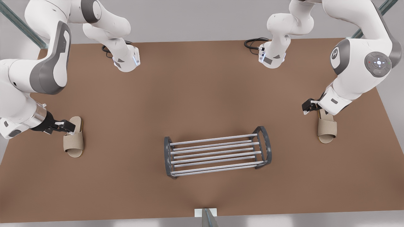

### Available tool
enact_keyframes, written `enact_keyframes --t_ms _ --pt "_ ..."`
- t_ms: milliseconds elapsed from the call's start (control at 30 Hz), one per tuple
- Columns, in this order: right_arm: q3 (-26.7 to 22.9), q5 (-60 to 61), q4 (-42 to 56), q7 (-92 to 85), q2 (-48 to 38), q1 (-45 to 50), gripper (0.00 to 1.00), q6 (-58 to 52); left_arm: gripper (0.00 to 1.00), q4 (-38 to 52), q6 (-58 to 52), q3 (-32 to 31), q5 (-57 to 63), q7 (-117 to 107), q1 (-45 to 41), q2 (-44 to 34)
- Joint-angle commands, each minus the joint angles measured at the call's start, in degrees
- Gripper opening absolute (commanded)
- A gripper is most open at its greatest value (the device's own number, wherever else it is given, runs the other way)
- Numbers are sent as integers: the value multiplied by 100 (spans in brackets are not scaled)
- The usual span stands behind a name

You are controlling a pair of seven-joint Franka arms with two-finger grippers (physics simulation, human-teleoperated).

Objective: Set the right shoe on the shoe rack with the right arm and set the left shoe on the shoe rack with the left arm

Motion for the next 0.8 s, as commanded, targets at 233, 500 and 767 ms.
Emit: enact_keyframes --t_ms 233,500,767 --pt "219 -315 -1771 -485 -857 -99 100 1252 100 -2996 2884 2276 -4136 2283 -32 -1005" --pt "387 150 -2518 -476 -1261 -293 100 2017 100 -5062 4448 2927 -8268 9578 -6 -671" --pt "-2109 9244 -4275 -1306 -1402 806 100 4434 100 -5520 4466 3358 -8426 11759 3 -337"
